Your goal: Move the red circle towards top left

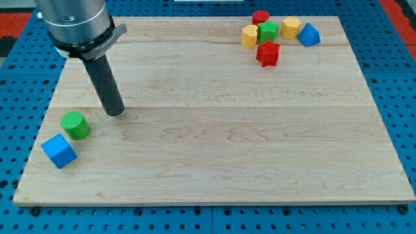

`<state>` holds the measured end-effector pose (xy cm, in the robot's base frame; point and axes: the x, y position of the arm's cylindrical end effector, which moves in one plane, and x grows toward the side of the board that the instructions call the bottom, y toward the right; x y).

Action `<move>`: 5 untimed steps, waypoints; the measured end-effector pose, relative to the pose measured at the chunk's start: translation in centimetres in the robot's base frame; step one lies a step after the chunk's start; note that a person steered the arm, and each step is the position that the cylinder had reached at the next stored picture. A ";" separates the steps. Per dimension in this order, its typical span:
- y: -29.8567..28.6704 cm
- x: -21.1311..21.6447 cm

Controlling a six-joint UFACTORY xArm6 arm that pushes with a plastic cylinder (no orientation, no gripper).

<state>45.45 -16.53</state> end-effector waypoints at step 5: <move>0.0 -1.4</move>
<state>44.02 -16.49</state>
